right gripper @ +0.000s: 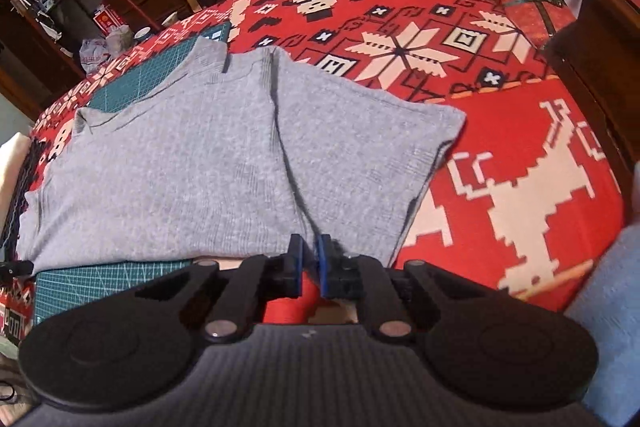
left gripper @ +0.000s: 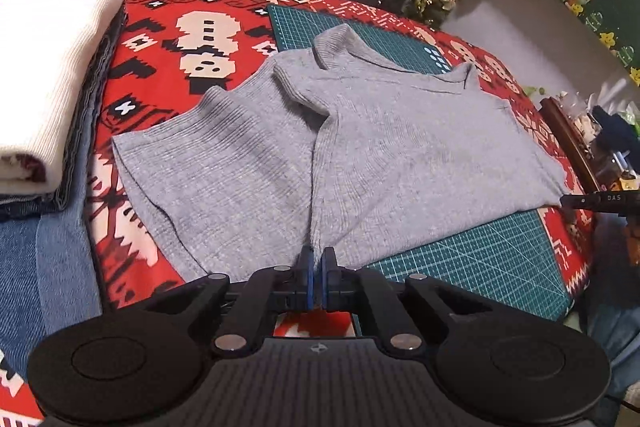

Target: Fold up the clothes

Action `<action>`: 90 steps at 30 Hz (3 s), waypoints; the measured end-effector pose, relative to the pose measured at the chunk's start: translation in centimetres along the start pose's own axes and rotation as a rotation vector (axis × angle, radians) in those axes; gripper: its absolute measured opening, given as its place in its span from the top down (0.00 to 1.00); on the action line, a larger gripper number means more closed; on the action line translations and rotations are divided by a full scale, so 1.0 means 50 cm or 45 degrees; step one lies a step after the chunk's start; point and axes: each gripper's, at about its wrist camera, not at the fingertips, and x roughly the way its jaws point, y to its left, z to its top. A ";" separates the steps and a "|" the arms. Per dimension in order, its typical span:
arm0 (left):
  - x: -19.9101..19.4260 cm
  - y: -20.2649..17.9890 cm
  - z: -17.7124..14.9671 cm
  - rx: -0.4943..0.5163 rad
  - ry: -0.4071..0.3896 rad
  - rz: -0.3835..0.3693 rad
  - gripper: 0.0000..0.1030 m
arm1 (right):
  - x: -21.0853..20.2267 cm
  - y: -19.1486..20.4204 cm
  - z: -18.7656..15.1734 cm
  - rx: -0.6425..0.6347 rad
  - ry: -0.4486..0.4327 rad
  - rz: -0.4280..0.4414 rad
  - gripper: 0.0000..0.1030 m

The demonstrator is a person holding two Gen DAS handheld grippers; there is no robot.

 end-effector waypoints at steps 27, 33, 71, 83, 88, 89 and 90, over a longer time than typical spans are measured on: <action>-0.018 0.015 0.004 -0.024 -0.108 0.460 0.96 | -0.028 0.211 -0.006 -0.358 -0.100 0.176 0.71; -0.054 -0.003 -0.018 -0.035 -0.156 0.518 0.96 | -0.038 0.252 -0.030 -0.462 -0.089 0.204 0.70; -0.204 0.105 -0.050 -0.004 -0.327 0.344 0.66 | 0.182 0.840 -0.225 -1.281 0.148 0.611 0.67; -0.249 0.141 -0.097 -0.049 -0.319 0.376 0.65 | 0.154 0.816 -0.245 -1.422 0.194 0.628 0.87; -0.255 0.136 -0.104 -0.049 -0.323 0.360 0.65 | 0.141 0.828 -0.205 -1.258 0.181 0.696 0.77; -0.254 0.133 -0.104 -0.045 -0.323 0.356 0.65 | 0.136 0.832 -0.194 -1.241 0.160 0.697 0.77; -0.253 0.131 -0.104 -0.041 -0.323 0.352 0.65 | 0.132 0.835 -0.181 -1.227 0.134 0.689 0.77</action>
